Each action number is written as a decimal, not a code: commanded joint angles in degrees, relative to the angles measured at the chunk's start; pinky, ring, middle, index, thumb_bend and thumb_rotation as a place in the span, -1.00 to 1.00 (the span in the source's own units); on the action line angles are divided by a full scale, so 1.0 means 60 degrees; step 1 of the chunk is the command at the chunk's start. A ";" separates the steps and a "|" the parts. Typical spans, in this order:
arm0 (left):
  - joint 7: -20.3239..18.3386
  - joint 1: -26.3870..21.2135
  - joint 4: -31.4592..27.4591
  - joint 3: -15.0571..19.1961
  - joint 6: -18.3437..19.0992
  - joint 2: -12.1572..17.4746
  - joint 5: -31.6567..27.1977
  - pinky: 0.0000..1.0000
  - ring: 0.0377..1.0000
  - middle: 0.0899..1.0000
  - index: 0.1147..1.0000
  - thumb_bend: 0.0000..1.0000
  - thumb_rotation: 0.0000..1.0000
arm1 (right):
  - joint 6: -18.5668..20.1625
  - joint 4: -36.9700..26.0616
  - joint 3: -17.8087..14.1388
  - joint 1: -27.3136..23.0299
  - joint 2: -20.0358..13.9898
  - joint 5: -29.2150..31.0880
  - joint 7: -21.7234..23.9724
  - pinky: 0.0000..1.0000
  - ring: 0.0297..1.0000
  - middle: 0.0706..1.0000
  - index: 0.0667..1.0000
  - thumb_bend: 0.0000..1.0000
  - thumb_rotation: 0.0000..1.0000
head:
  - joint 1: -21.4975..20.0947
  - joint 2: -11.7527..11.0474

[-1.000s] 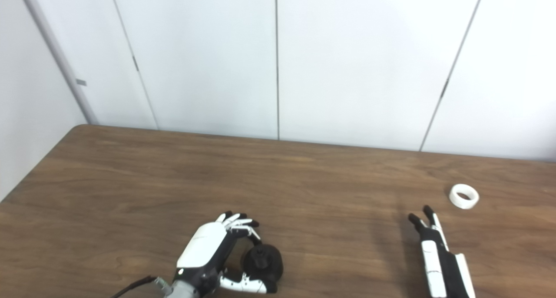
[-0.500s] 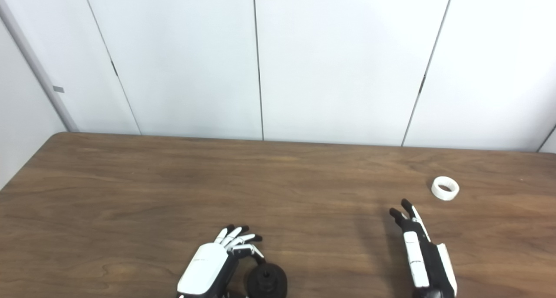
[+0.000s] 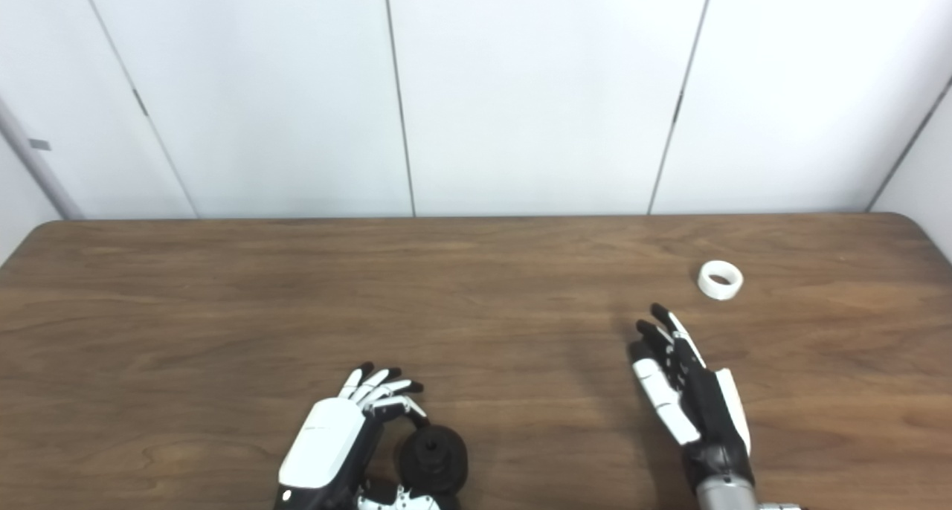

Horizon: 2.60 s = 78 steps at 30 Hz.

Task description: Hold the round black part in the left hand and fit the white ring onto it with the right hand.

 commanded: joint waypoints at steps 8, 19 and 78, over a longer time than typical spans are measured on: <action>0.0201 0.0027 0.0442 0.0112 -0.0294 0.0192 0.0086 1.00 0.81 0.56 -0.16 0.05 -0.89 | -0.0413 -0.0379 -0.0214 -0.0465 -0.0183 -0.0668 -0.0399 0.62 0.68 0.65 0.51 0.25 -0.32 | -0.0654 0.0109; 0.0084 -0.0004 0.0455 0.0276 -0.0369 0.0229 -0.0050 1.00 0.81 0.55 -0.16 0.05 -0.90 | 0.0367 -0.0105 -0.0791 -0.1633 -0.1285 -0.1629 -0.0501 0.79 0.73 0.63 0.35 0.54 -0.46 | -0.1054 0.0115; -0.0282 0.0168 0.0236 0.0416 -0.0295 0.0192 0.0072 1.00 0.78 0.51 -0.17 0.05 -0.90 | 0.1515 0.6859 0.1187 -0.6437 -0.4573 -0.3440 0.0585 0.72 0.99 0.93 0.34 0.79 -0.47 | -0.1159 -0.0084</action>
